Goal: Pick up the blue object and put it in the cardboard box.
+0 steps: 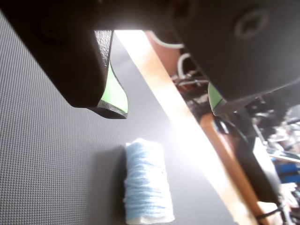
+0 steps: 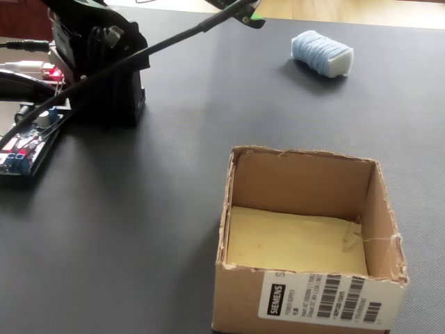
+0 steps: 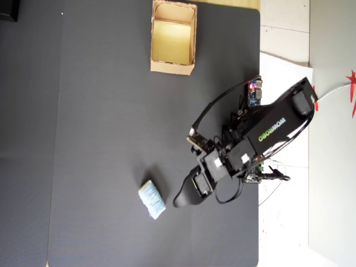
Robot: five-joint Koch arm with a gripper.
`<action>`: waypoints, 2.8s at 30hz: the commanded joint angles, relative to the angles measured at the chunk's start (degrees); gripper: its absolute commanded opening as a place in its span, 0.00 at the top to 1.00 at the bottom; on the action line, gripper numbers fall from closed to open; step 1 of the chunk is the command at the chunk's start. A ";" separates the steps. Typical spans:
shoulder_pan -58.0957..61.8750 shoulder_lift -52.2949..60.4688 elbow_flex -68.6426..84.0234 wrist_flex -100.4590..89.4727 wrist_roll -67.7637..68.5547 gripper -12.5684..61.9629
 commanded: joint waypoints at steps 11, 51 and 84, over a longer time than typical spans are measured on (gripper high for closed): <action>1.85 -28.56 -27.42 10.02 6.50 0.39; 6.77 -45.53 -39.11 9.14 1.14 0.94; 70.31 -0.44 -4.04 -31.90 -6.50 0.94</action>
